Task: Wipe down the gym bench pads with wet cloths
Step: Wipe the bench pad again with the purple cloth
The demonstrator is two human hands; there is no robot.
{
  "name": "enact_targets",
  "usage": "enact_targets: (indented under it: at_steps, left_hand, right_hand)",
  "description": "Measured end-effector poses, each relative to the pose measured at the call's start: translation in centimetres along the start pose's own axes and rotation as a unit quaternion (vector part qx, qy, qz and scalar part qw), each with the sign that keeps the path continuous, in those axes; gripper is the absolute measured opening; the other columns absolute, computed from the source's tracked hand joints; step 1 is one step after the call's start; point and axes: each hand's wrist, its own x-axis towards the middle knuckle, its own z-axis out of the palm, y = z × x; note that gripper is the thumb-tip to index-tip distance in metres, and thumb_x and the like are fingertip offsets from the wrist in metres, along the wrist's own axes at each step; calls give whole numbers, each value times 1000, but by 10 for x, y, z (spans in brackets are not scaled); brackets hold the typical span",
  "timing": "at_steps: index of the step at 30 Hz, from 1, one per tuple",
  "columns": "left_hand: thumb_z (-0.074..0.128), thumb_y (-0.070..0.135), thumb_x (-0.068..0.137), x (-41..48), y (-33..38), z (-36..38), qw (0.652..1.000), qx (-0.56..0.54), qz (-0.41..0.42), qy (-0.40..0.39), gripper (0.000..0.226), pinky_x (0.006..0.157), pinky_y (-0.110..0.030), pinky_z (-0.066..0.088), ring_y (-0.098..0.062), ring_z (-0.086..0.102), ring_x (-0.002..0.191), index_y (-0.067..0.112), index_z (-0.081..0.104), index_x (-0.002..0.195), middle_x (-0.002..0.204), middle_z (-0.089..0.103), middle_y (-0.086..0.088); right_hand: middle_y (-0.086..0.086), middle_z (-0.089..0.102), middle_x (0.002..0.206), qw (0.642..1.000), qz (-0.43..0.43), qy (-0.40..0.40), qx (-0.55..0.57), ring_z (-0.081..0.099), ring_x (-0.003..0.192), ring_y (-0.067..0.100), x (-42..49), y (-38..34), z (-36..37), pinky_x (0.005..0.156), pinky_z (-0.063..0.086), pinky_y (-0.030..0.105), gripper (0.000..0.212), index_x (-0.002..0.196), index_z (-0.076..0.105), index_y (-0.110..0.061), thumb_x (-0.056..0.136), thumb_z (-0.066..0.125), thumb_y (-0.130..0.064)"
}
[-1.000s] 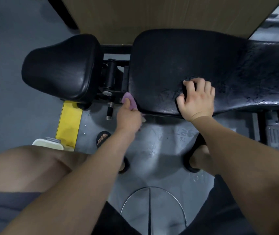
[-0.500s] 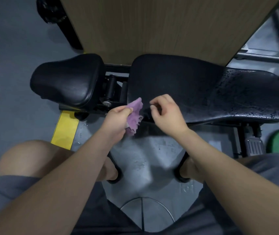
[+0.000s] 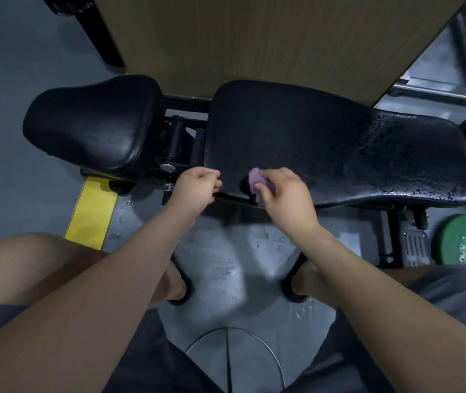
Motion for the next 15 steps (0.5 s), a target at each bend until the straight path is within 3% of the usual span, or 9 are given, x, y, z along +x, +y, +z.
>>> enact_targets:
  at_steps: [3,5,9,15]
  left_hand:
    - [50,16,99,18,-3,-5,993,90,56,45,22,76,-17,53,-13,66,85,23,71,97,90,72,5]
    - [50,16,97,25,-3,-2,981,146,105,65,21,66,-18,49,-14,62,80,21,70,103,89,70,3]
    - [55,11,90,50,-9,17,918,280,258,113,27,98,-35,44,-33,52,114,9,70,113,116,63,-12]
    - [50,29,93,95,-8,40,872,352,297,165,45,101,-53,45,-40,47,131,9,64,131,141,52,-16]
  right_hand:
    - [-1,67,96,986,-58,61,-145,54,94,30,8,16,7,82,44,42,24,115,72,-22,91,67,-23]
    - [0,64,101,977,-97,23,-187,52,93,32,7,25,22,78,40,40,23,113,72,-22,91,67,-23]
    - [7,56,102,979,-110,-29,-169,47,80,29,8,36,42,71,50,43,20,108,72,-13,90,63,-8]
    - [0,51,99,972,-118,-67,-189,43,77,23,27,36,42,72,47,40,29,106,64,-19,88,53,1]
